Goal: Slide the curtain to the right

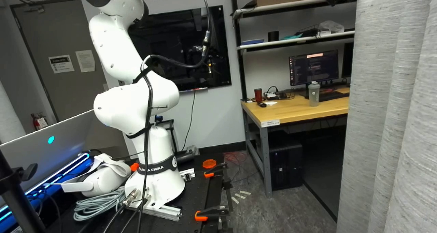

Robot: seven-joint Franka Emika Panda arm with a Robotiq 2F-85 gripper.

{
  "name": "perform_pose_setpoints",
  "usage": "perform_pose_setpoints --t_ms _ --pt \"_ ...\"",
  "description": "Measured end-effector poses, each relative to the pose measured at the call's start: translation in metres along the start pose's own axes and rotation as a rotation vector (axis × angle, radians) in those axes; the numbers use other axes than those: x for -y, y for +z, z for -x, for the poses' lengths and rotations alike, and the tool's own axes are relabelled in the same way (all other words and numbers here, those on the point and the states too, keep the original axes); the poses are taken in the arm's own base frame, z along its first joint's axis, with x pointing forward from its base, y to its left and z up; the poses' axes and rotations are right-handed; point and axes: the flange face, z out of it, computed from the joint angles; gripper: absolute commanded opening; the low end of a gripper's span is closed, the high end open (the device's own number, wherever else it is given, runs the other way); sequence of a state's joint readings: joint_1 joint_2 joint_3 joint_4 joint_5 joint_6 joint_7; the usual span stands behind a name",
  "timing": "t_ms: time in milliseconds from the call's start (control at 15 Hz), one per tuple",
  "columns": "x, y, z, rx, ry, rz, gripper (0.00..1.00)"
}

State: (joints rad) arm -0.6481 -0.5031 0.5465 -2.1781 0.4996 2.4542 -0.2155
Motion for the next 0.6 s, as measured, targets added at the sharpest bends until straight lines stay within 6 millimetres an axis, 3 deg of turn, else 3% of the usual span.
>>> perform_pose_setpoints --t_ms 267,600 --pt "-0.006 -0.004 0.028 0.055 -0.040 0.035 1.00" --pt "-0.003 -0.002 0.044 0.083 -0.062 0.066 1.00"
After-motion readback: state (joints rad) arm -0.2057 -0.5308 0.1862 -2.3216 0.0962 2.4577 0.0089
